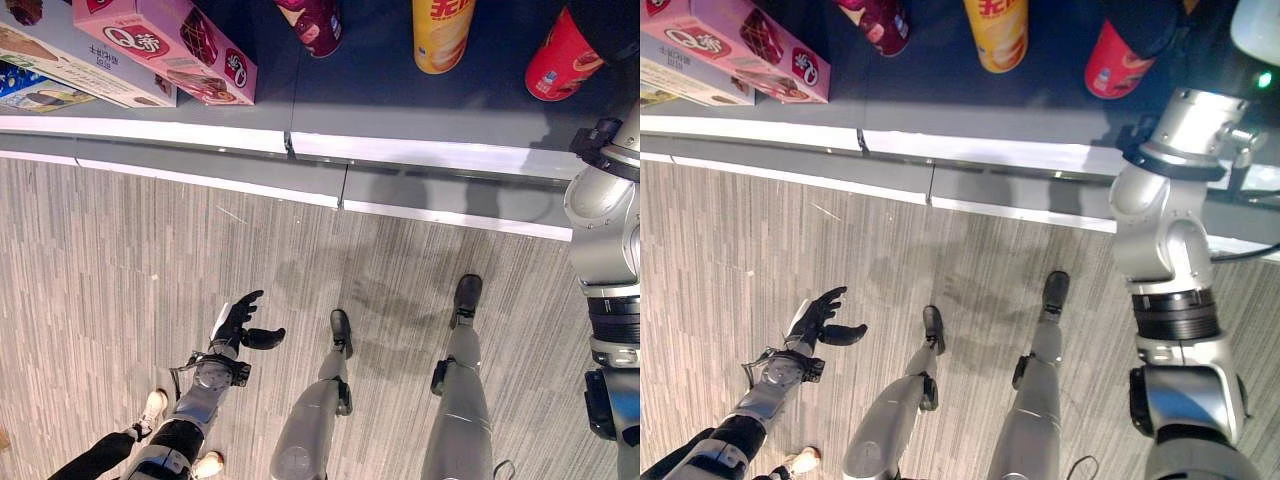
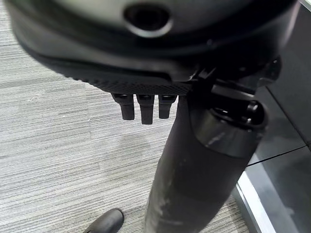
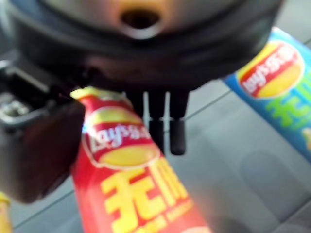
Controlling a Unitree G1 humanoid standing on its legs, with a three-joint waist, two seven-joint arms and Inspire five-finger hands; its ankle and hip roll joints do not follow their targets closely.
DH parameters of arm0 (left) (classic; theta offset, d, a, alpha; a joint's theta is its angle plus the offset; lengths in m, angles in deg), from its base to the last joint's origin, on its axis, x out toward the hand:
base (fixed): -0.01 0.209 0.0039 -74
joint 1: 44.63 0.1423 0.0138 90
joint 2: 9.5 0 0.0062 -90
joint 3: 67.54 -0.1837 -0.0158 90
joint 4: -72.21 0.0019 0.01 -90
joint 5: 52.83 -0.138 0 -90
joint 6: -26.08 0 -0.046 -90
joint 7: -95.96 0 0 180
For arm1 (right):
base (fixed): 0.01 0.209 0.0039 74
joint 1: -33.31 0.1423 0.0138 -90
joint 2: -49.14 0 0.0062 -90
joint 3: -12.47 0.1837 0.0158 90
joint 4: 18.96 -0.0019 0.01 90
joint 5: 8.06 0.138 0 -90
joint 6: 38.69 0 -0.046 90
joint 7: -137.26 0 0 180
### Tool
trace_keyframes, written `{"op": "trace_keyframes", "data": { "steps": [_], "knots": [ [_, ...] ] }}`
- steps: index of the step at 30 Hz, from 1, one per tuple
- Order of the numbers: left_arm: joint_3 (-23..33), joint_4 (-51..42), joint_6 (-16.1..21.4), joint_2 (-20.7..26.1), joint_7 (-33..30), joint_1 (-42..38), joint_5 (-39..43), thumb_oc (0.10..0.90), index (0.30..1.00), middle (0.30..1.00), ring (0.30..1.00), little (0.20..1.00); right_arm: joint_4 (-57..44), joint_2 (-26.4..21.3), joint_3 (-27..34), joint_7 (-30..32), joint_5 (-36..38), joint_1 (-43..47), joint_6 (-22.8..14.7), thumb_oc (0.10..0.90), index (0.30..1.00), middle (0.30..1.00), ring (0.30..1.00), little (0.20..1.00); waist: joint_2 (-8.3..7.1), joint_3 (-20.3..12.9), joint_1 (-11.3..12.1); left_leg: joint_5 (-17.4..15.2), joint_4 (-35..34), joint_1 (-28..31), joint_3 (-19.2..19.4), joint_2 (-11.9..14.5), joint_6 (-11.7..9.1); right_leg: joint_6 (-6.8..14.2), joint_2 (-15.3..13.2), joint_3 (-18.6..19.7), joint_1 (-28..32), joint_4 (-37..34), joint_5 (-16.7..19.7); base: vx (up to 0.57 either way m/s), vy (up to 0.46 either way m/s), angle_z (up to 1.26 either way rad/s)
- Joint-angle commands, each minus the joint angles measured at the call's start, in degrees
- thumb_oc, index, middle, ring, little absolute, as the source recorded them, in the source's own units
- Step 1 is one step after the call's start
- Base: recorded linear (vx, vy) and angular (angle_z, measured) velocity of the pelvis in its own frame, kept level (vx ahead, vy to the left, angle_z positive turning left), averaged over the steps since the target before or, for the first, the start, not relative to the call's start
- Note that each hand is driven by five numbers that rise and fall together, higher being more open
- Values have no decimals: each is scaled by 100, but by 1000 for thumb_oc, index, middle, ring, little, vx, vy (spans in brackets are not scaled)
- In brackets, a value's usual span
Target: Put the goods on the table back onto the shelves and tidy them up.
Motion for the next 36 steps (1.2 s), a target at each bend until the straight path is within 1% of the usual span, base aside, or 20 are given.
{"op": "trace_keyframes", "data": {
  "steps": [1,25,31,36],
  "knots": [
    [-149,169,7,307,-334,-60,-85,800,900,900,900,900,-606,-245,200,219,-39,406,-204,800,900,900,900,900,63,54,167,-868,56,679,-120,311,-277,797,-551,235,-42,2028,-2011,0,0,0],
    [-153,283,-35,269,-390,-164,-163,800,900,900,900,900,-646,-218,188,241,-12,382,-223,800,900,900,900,900,22,16,168,-863,56,687,-145,331,-279,784,-549,207,-56,2071,-2009,0,0,0],
    [-189,302,-67,253,-404,-247,-153,800,900,900,900,900,-749,-201,198,218,24,312,-275,800,900,900,900,900,-40,-72,165,-902,56,806,-116,345,-266,795,-549,199,49,2060,-2004,0,0,0],
    [-192,302,-68,255,-404,-247,-152,800,900,900,900,900,-753,-200,203,217,24,306,-275,800,900,900,900,900,-41,-70,166,-903,56,810,-116,346,-266,795,-549,197,54,2058,-2004,0,0,0]
  ]
}}
